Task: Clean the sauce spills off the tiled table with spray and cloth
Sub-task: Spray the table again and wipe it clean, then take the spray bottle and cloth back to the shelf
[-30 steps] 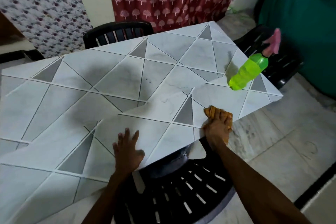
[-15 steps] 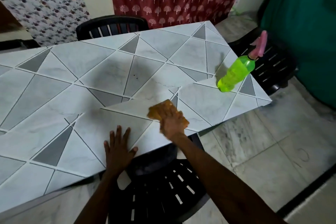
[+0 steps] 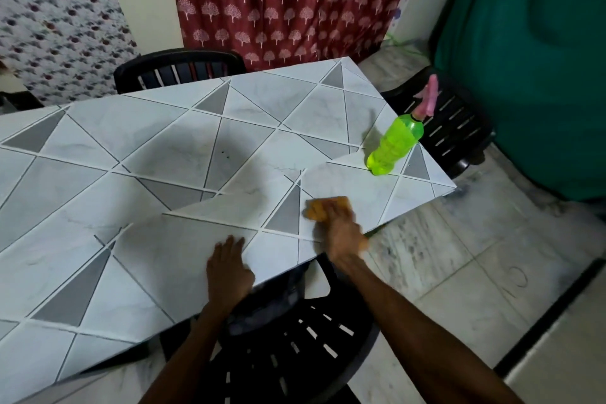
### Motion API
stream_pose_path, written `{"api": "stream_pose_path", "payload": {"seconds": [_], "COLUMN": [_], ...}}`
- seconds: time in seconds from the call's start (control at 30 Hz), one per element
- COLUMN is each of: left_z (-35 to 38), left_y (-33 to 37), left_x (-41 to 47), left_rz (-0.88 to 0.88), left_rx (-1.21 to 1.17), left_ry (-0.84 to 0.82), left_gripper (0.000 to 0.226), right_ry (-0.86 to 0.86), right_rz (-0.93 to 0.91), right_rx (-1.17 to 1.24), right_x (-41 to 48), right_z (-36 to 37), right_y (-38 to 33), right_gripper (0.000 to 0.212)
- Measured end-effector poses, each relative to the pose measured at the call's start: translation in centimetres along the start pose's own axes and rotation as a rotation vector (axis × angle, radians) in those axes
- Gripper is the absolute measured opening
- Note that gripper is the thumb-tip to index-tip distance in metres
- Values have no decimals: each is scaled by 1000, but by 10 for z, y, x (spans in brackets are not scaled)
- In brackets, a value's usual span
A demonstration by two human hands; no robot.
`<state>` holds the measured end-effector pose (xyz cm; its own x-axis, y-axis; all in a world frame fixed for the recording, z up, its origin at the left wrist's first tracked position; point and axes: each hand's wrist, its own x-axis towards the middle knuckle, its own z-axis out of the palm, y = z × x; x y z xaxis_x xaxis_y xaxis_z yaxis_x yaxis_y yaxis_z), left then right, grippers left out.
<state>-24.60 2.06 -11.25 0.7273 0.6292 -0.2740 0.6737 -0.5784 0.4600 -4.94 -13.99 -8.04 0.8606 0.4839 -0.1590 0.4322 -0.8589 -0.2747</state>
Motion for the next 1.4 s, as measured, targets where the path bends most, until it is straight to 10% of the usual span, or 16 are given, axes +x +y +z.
{"api": "stream_pose_path", "payload": {"seconds": [0.13, 0.27, 0.63, 0.93, 1.1, 1.4], "left_z": [32, 53, 100, 62, 36, 34], "left_y": [32, 63, 218, 364, 413, 431], "left_x": [21, 29, 66, 126, 160, 159], "left_rz": [57, 54, 31, 104, 219, 128], "left_rx": [-31, -24, -31, -678, -665, -567], "left_ry": [-63, 40, 46, 221, 210, 320], "left_gripper": [65, 70, 77, 88, 90, 66], "right_ry": [-226, -252, 19, 72, 44, -270], "right_rz": [-563, -634, 301, 257, 375, 478], "right_rx": [-53, -48, 73, 535, 820, 1510], "right_x": [30, 70, 65, 144, 165, 187], "right_z": [16, 26, -67, -143, -181, -193], "right_y": [-43, -11, 233, 282, 283, 300], "right_gripper": [73, 74, 66, 50, 12, 34]}}
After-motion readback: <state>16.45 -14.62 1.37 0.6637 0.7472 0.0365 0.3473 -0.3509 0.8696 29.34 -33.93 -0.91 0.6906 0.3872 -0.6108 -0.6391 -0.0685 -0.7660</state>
